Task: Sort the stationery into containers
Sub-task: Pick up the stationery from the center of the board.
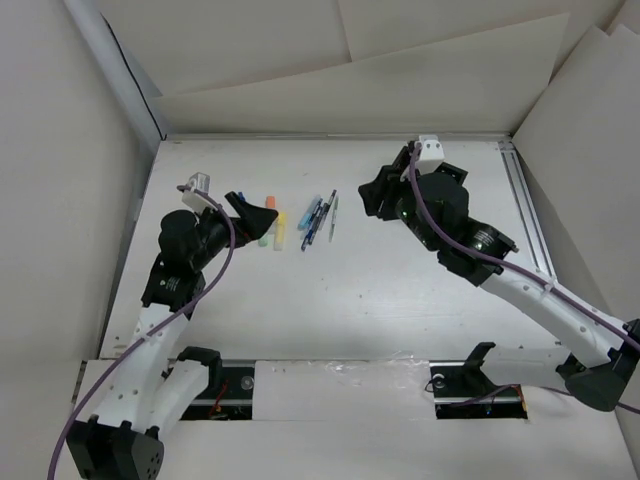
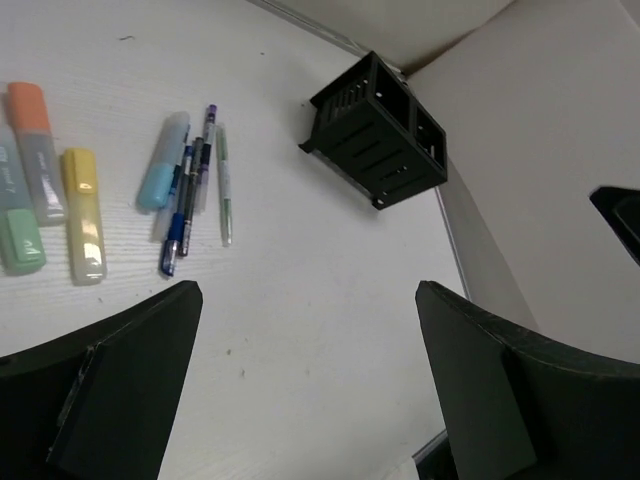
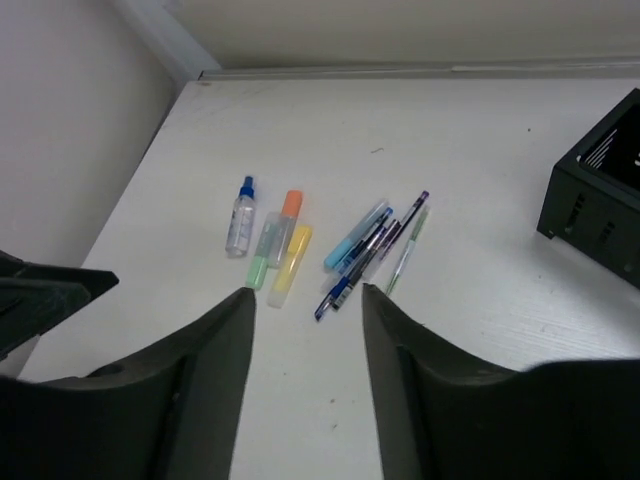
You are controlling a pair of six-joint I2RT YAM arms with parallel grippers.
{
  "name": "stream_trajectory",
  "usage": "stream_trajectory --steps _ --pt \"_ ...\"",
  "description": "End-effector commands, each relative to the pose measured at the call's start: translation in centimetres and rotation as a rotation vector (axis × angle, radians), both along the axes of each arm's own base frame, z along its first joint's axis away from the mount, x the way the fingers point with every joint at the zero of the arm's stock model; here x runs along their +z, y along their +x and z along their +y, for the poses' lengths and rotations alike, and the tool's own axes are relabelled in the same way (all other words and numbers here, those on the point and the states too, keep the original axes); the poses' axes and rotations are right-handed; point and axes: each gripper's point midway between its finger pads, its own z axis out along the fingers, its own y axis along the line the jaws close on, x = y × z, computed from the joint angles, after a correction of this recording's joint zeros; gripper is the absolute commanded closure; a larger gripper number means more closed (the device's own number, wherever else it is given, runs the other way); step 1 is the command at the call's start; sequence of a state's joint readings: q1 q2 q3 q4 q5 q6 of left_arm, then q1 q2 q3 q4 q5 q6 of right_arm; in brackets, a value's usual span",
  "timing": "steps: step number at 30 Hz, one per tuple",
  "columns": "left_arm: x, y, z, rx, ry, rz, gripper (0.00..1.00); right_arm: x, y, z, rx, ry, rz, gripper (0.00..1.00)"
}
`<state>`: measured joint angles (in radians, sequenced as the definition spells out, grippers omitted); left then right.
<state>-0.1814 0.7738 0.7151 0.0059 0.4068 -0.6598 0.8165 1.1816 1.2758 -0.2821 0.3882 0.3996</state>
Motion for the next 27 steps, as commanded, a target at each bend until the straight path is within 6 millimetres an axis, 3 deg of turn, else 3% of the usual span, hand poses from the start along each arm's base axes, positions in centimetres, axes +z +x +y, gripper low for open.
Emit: stream_trajectory --steps 1,2,3,4,6,9,10,11,14,15,17,18,21,22,24,25,27 --pt "1.1 2.0 1.4 0.094 0.036 -0.049 0.14 0.3 -0.7 0.7 0.041 0.060 -0.024 0.50" --pt "1.0 2.6 2.2 0.148 0.048 -0.038 0.14 0.0 -0.7 0.8 0.039 0.068 -0.018 0.54" --pt "0.3 3.0 2.6 0.171 0.059 -0.015 0.14 -1.3 -0.7 0.8 0.039 0.048 0.001 0.65" --pt "0.1 3.5 2.8 0.196 0.056 0.000 0.17 -1.3 -0.5 1.3 0.046 0.067 0.001 0.81" --pt "0.3 4.4 3.8 0.271 0.049 -0.004 0.26 -2.1 -0.3 1.8 0.057 0.052 0.019 1.00" --pt "-1.7 5.5 5.1 0.359 0.066 0.052 0.41 -2.4 0.8 2.2 0.024 0.052 0.024 1.00" --pt "-2.0 5.8 5.5 0.384 0.075 0.060 0.56 -2.0 1.2 2.2 0.005 0.059 0.013 1.00" --pt "-2.2 6.4 6.0 0.416 0.090 0.077 0.66 -2.8 1.6 2.4 -0.007 0.050 0.029 1.00" --pt "-3.2 7.6 8.1 0.539 0.141 0.117 0.88 -3.4 2.3 2.9 -0.018 0.035 0.040 1.00" --pt "-4.8 8.4 8.3 0.552 0.170 0.166 0.89 -3.3 2.5 3.1 -0.018 0.035 0.040 1.00" --pt "-5.6 9.4 8.8 0.583 0.205 0.211 0.89 -4.1 2.5 3.4 -0.009 0.018 0.058 1.00" --pt "-7.7 10.2 8.8 0.589 0.239 0.271 0.84 -4.6 2.7 3.6 -0.010 0.009 0.066 1.00" --pt "-8.9 11.6 9.0 0.619 0.281 0.308 0.73 -6.4 2.7 3.5 -0.011 -0.022 0.095 1.00" --pt "-10.8 11.9 9.0 0.611 0.315 0.352 0.68 -7.0 2.8 3.2 -0.023 -0.021 0.109 0.99" --pt "-11.4 12.9 9.0 0.620 0.325 0.362 0.64 -7.8 2.8 3.4 -0.005 -0.013 0.125 0.88" --pt "-12.3 13.5 9.1 0.630 0.343 0.383 0.62 -7.8 2.8 3.6 0.006 -0.003 0.119 0.73" --pt "-13.5 13.7 9.8 0.656 0.396 0.418 0.58 -8.3 2.9 3.6 0.016 0.001 0.123 0.63"
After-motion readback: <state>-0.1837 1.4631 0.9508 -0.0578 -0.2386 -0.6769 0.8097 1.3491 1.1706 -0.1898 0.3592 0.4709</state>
